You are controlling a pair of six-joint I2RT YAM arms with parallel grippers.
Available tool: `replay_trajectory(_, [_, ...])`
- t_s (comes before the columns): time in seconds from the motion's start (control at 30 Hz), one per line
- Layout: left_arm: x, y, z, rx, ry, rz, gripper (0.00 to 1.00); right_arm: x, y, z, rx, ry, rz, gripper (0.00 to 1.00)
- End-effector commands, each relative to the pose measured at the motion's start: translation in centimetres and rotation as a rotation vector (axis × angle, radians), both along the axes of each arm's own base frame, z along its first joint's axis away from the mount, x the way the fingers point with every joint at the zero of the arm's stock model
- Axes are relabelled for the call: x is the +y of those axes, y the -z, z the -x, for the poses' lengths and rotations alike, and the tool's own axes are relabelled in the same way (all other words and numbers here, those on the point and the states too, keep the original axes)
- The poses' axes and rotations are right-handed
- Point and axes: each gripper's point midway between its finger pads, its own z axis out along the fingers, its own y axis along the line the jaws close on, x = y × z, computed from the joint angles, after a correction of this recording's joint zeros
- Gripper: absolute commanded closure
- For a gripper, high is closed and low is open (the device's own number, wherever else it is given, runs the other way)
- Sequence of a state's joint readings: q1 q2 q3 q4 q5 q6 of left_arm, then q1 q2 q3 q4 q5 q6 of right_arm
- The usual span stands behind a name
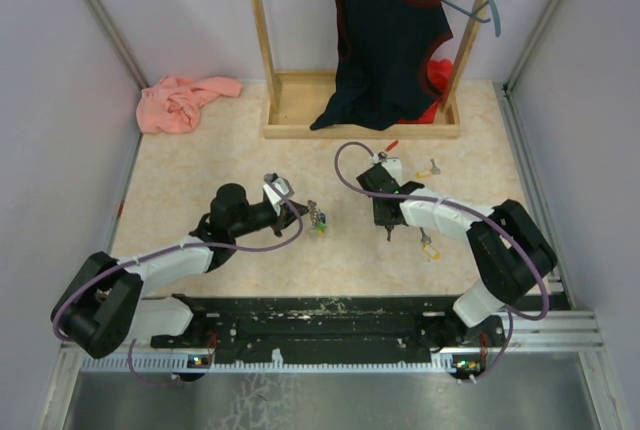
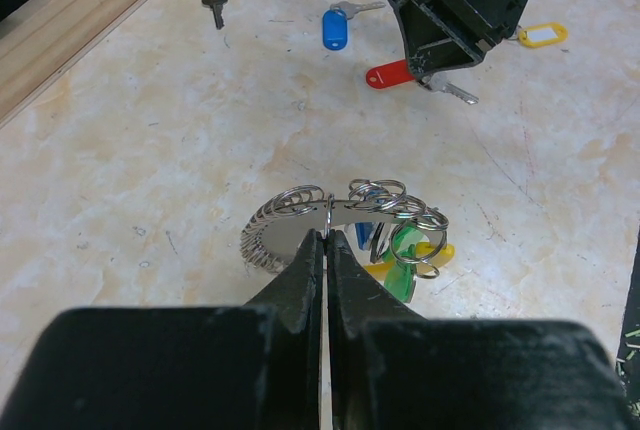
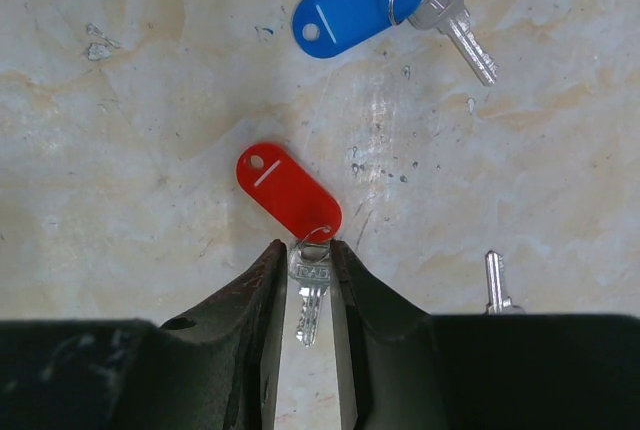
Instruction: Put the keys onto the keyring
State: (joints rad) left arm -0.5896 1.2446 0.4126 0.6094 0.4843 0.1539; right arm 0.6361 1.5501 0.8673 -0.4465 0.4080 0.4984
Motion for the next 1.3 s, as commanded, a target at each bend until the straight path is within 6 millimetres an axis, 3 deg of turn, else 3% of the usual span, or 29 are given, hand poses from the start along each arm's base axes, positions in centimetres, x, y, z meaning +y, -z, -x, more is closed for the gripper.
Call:
replay_trajectory(0.0, [-0.5,-0.2,0.0,0.011,0.024,-0.002,0.99,0.3,-1.1,-1.9,-0.055,0.024,-0.001,0.76])
replay_trajectory(0.57, [-0.6,-0.1,0.1,0.020,0.037,-0.007,0.99,0.2,0.3,-1.9,-0.032,0.030,0.021,0.83])
replay_trajectory(0.7, [-0.6,0.0,0.2,0.022,0.039,-0.007,0.99,0.1,0.2,-1.9,-0.031,0.025,0.027,0.90])
replay_trajectory(0.83, [-0.6,0.0,0.2,0.022,0.040,-0.008,0.99,0.2,-1.0,-1.9,-0.055,0.006,0.009,0.99])
replay_trajectory(1.1, [-0.8,-0.1,0.4,0.026,0.056,-0.004,0.99,0.9,-4.1,-1.8,-0.124,-0.094,-0.046,1.00])
replay_trajectory(1.27, [-0.9,-0.2,0.8,0.019,0.077,0.004,0.99,2.5,-6.8,-2.0,-0.232,-0.214,-0.139,1.00])
